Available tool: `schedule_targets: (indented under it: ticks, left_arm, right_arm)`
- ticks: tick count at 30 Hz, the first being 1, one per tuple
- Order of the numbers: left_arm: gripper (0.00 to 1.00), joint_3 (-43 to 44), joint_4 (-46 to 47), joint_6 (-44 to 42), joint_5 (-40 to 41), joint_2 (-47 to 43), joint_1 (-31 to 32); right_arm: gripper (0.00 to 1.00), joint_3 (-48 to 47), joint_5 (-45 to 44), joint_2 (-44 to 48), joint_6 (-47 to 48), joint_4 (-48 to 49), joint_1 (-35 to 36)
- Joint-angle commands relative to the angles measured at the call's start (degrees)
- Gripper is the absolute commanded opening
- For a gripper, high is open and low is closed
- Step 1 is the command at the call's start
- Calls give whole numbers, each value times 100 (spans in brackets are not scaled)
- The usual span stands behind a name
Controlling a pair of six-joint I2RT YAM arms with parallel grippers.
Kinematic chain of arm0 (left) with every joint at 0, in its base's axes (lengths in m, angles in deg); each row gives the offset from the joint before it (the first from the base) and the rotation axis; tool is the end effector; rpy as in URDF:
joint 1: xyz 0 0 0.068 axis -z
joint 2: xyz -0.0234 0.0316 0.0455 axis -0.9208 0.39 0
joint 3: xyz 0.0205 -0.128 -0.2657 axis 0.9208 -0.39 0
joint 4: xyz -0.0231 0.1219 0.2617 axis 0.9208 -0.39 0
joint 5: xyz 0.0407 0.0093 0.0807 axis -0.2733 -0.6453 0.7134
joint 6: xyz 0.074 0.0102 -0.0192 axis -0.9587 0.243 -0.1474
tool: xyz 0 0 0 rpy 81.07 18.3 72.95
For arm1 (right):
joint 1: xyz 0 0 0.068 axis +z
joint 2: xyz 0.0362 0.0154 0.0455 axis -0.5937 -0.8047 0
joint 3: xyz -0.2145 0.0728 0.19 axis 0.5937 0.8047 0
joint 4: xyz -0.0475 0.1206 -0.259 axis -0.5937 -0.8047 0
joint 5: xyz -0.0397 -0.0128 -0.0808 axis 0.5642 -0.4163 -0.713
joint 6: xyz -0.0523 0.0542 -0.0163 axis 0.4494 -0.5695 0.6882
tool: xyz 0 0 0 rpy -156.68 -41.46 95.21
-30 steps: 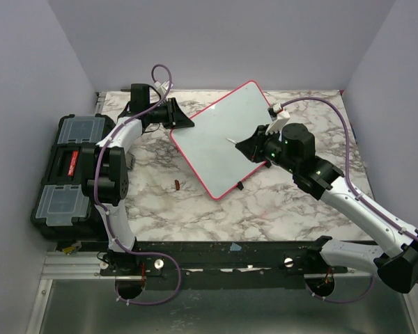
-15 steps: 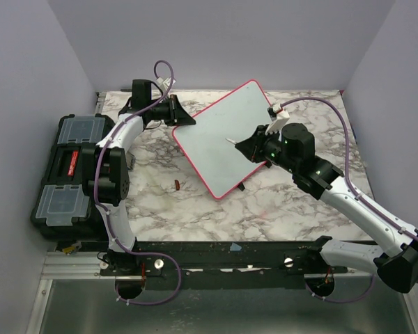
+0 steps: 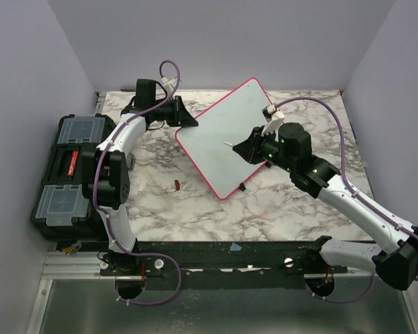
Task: Write a sentence on the whiteboard
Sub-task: Hold the whiteboard on the whiteboard stand, then write on the whiteboard at the whiteboard stand.
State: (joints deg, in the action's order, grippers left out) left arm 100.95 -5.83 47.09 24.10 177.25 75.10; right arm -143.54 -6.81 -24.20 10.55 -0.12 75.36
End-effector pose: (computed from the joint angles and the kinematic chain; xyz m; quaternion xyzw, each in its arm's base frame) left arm 0.4728 -0.1203 0.2769 0.1191 0.8163 -0.4876 0.2858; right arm 0.2415 0.2015 0.3675 -0.1242 0.7901 0.3393 0.4953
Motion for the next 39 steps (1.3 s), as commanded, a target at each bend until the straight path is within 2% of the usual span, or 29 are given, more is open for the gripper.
schedule_targets:
  ticks: [1,8,27,39]
  left_arm:
    - [0,-58,-462,-693,536,-228,257]
    - [0,-349,-244,-696,594,-415,276]
    - [0,-472,-193,-832,831,-614,424]
    - [0,-563,-228,-984,1036,-852,509]
  right_arm:
    - [1,-211,191,-137,325,-27,15]
    - [1,-629,253,-419,637,-391,26]
    - [1,-2055,555,-1713,1253,-1234,124]
    - [1,-2720,-85,-2633,1182,-1461,483]
